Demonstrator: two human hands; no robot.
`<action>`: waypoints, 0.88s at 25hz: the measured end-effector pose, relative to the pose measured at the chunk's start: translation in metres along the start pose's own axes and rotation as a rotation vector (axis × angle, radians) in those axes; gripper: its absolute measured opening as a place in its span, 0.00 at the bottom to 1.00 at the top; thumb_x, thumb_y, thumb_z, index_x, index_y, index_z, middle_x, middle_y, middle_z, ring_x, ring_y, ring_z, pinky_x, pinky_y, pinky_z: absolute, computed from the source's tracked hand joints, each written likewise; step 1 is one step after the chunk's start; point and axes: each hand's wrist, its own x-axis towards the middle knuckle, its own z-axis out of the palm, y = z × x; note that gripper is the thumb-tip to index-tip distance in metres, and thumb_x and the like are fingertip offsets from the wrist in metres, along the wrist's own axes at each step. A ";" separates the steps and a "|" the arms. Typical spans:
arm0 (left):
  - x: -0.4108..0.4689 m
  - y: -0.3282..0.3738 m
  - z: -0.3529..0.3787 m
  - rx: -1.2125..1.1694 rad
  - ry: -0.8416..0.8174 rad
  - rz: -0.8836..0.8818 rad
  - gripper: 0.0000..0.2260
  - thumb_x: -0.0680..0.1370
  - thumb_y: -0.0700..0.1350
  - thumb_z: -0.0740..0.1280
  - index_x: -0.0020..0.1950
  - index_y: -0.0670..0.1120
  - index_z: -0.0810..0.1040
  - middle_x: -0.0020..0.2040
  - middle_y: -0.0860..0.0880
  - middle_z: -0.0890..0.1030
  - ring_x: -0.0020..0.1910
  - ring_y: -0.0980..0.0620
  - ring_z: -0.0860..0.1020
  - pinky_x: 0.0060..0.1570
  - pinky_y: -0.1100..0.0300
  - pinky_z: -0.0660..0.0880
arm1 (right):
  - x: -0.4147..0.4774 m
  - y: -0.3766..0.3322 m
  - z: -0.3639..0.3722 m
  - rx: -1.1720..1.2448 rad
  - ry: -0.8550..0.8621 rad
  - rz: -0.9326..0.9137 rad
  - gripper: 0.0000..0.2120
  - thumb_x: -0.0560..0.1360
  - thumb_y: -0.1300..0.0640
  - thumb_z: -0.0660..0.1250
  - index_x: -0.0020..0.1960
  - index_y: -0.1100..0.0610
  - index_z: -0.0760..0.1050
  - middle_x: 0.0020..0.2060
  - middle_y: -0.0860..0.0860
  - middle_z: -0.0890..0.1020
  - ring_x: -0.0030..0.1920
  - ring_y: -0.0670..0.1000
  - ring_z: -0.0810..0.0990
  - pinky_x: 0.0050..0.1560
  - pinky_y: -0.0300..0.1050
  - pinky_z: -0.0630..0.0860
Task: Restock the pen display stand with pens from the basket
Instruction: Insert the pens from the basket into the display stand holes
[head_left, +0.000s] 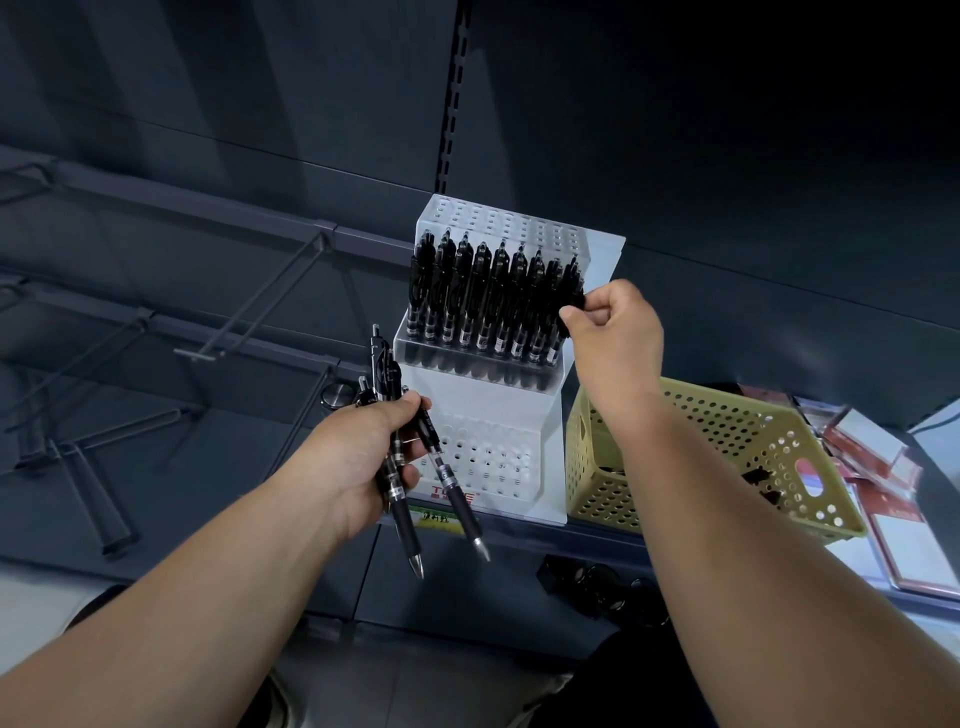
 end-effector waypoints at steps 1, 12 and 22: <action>0.000 0.000 -0.001 -0.004 -0.002 -0.002 0.07 0.78 0.45 0.67 0.45 0.42 0.80 0.33 0.48 0.78 0.29 0.55 0.73 0.20 0.65 0.68 | 0.000 0.000 0.000 -0.004 -0.010 0.007 0.05 0.77 0.55 0.68 0.46 0.55 0.74 0.35 0.44 0.77 0.36 0.42 0.75 0.36 0.36 0.70; -0.013 -0.004 0.001 -0.025 -0.085 0.043 0.07 0.73 0.41 0.72 0.43 0.43 0.75 0.35 0.48 0.78 0.23 0.57 0.67 0.18 0.67 0.62 | -0.086 -0.016 -0.010 0.150 -0.514 0.163 0.05 0.78 0.51 0.65 0.48 0.51 0.77 0.44 0.45 0.83 0.33 0.41 0.78 0.37 0.40 0.75; -0.017 -0.007 0.004 0.038 -0.092 0.118 0.10 0.73 0.44 0.73 0.50 0.43 0.77 0.36 0.49 0.76 0.25 0.56 0.67 0.19 0.65 0.64 | -0.101 -0.018 0.002 0.168 -0.792 0.146 0.06 0.77 0.59 0.68 0.53 0.55 0.75 0.46 0.55 0.85 0.33 0.44 0.77 0.36 0.37 0.72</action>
